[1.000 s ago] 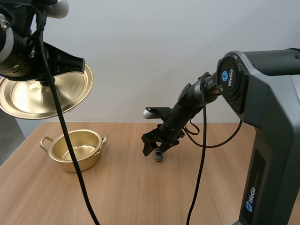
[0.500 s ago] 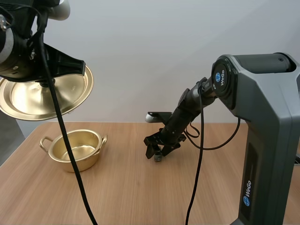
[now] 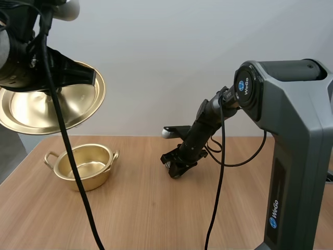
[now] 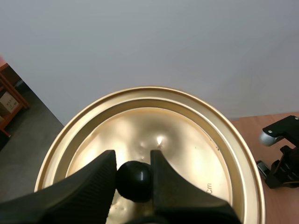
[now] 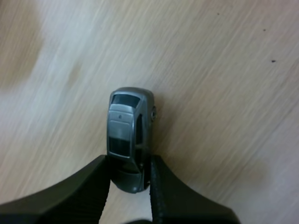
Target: Open the pot, put the car inside, and close it
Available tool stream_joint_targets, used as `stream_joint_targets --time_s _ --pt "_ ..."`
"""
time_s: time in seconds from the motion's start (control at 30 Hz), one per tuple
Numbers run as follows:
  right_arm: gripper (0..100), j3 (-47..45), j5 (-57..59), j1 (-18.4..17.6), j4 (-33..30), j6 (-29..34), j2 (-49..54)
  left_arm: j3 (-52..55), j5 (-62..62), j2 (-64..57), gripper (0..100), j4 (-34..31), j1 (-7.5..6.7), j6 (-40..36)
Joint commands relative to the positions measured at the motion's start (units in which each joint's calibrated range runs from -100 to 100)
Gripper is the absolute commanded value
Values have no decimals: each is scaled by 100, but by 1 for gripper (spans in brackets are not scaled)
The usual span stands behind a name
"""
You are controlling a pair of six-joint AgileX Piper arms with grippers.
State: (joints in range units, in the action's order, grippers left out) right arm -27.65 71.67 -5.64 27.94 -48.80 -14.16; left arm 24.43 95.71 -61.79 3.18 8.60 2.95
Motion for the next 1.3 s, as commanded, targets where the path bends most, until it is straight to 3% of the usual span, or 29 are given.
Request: stream_joint_targets --time_s 0.0,0.13,0.3,0.5,0.7,0.77,0.93,1.27 --pt "0 12 94 3 196 -220 219 -7 144 2 0 -6 -4 12" --pt "0 343 1052 3 847 -745 925 -7 273 -84 0 -6 -4 12" --pt "0 1046 2833 -28 1339 -868 1651 -7 429 -530 0 -49 -4 12" --pt "0 1490 2833 -419 1339 -868 1807 -7 429 -1395 0 -113 -4 12" --pt "0 1506 2833 -1075 1300 -898 1717 -7 429 -2484 0 -1032 -4 -230" --pt "0 1506 2658 -1331 1093 -898 1650 -7 429 -2760 0 -1249 -4 -241" --pt "0 1552 1317 -1776 342 -496 1326 -22 429 -3335 0 -1106 -4 8" --pt "0 2846 1273 -1862 -19 -222 349 -970 429 -3457 0 -1034 -4 -133"
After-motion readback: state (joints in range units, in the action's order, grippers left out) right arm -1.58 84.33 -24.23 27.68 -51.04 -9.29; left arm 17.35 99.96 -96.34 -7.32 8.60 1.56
